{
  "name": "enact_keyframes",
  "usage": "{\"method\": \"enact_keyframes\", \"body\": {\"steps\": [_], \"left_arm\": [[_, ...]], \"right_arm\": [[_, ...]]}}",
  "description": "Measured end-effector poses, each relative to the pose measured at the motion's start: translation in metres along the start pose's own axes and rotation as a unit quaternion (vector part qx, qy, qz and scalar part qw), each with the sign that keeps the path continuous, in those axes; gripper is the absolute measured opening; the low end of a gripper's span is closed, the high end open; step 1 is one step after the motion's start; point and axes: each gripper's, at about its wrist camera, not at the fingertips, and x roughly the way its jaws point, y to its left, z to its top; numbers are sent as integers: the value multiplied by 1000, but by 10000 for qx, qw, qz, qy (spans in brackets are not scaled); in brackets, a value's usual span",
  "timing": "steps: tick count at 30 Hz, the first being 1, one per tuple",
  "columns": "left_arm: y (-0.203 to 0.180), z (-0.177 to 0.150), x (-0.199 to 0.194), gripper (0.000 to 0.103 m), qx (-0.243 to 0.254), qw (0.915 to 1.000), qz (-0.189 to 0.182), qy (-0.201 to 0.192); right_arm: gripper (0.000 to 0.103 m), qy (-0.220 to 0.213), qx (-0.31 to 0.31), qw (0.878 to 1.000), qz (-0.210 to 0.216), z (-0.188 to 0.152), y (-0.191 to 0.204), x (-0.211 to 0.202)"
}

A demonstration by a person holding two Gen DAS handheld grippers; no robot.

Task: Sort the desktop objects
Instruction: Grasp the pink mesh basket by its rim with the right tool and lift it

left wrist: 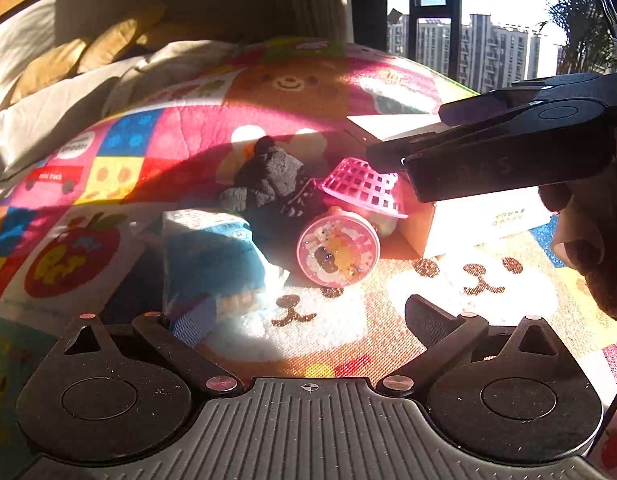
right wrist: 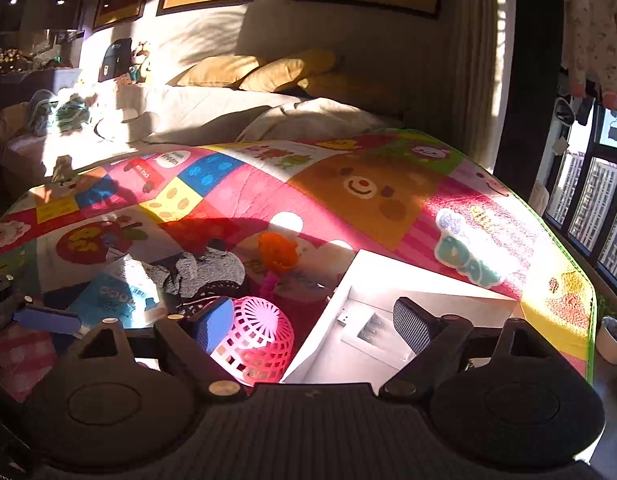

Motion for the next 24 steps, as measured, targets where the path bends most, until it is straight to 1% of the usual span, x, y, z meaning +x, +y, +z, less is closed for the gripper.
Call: {"method": "enact_keyframes", "body": {"steps": [1,2,4,5,7,8,12,14,15,17,19,20,22,24], "left_arm": [[1,-2,-1,103,-6,10000,-18,11],[2,-3,-2,103,-17,10000,-38,15],[3,-4,-2,103,-57,10000,-61,10],[5,-4,-2,103,-87,9999,-62,4],[8,-5,-2,103,-153,9999,-57,5],[9,-5,-2,103,-185,9998,-69,6],[9,-7,-2,103,-230,9996,-175,-35],[7,-8,-1,103,-207,9995,-215,-45],[5,-8,0,103,-186,9996,-209,-46],[2,-11,2,103,-158,9997,-151,-65],[1,-12,0,103,-144,9998,-120,-94],[0,-12,-1,103,-140,9997,-126,-135],[-1,-13,-1,103,-127,9997,-130,-143],[0,-13,-1,103,-139,9997,-138,-139]], "right_arm": [[78,59,-120,9999,90,2,10,5],[77,123,-163,9997,149,3,17,11],[73,263,-158,9993,221,5,23,24],[72,347,-138,9990,241,5,24,30],[66,483,-85,9985,244,5,23,40],[65,529,-66,9983,238,4,22,44],[65,617,-65,9978,238,2,17,53],[67,666,-110,9973,287,3,17,57],[69,685,-122,9971,306,4,17,58],[70,706,-123,9969,319,6,17,61],[61,676,-104,9972,289,6,17,59],[58,617,-122,9976,281,7,17,54],[49,516,-159,9982,244,8,16,45],[45,441,-148,9986,270,8,14,30]]}}
